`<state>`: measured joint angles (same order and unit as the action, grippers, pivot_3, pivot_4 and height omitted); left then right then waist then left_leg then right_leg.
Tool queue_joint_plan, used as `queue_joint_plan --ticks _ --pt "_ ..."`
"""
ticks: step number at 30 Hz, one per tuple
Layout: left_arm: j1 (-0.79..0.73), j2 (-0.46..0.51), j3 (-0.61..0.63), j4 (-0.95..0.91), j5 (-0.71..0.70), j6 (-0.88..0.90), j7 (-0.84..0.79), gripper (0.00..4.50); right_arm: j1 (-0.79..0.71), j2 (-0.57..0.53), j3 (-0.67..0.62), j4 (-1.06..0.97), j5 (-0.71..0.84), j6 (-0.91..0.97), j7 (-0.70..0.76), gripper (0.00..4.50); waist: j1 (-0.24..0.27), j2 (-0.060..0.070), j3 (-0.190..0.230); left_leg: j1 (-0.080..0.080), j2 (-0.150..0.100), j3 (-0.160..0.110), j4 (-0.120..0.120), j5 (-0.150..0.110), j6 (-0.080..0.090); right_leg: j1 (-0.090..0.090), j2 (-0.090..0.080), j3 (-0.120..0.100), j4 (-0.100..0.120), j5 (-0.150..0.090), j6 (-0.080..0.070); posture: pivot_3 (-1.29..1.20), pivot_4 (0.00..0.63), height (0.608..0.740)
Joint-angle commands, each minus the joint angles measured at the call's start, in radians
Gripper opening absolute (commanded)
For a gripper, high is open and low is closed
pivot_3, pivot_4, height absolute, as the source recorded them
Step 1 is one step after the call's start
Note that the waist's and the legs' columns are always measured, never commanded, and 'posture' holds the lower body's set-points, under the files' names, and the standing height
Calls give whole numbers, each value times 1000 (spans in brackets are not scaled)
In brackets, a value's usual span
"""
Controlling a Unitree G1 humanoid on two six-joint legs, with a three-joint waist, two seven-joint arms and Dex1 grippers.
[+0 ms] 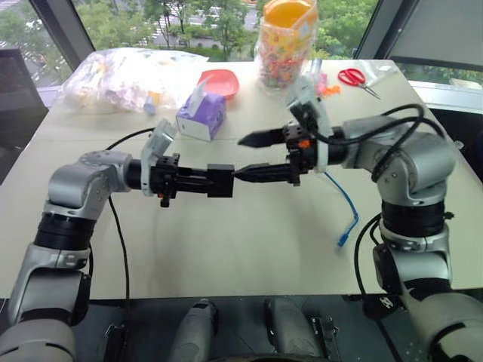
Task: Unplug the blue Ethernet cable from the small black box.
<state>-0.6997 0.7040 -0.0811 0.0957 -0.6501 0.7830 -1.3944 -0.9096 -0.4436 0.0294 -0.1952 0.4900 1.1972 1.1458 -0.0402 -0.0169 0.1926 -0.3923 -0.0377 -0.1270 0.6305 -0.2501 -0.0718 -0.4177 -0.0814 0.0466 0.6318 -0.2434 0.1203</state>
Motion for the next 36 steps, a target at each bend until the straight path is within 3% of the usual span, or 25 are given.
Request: queue_joint_plan --ticks 1,2,4,8,34,36 --pt "-19 15 29 -38 -23 8 -16 474 -8 -1 -2 14 60 21 -26 4386 -2 0 0 0 0 0 0 0 0 0 0 0 0 0 0 0 150 740" --pt "-19 18 31 -41 -25 10 -16 474 -8 0 2 24 69 19 -34 4386 -3 0 0 0 0 0 0 0 0 0 0 0 0 0 0 0 150 740" --pt "-19 20 38 -44 -26 15 -12 474 -10 2 7 42 80 12 -49 3839 -4 0 0 0 0 0 0 0 0 -1 0 0 0 0 0 0 150 740" --pt "-11 23 44 -55 -25 19 -4 474 -8 -14 29 56 93 -4 -65 2021 -6 0 0 0 0 1 0 0 0 -2 0 0 1 0 0 0 150 740" --pt "31 48 65 -111 -49 43 17 474 9 -69 85 66 136 -48 -79 2021 -5 0 0 0 0 1 0 0 0 -2 0 0 1 0 0 0 150 740" --pt "31 46 64 -111 -49 43 20 474 9 -68 86 64 141 -46 -82 1485 -5 0 0 0 0 1 0 0 0 -2 0 0 1 0 0 0 150 740"
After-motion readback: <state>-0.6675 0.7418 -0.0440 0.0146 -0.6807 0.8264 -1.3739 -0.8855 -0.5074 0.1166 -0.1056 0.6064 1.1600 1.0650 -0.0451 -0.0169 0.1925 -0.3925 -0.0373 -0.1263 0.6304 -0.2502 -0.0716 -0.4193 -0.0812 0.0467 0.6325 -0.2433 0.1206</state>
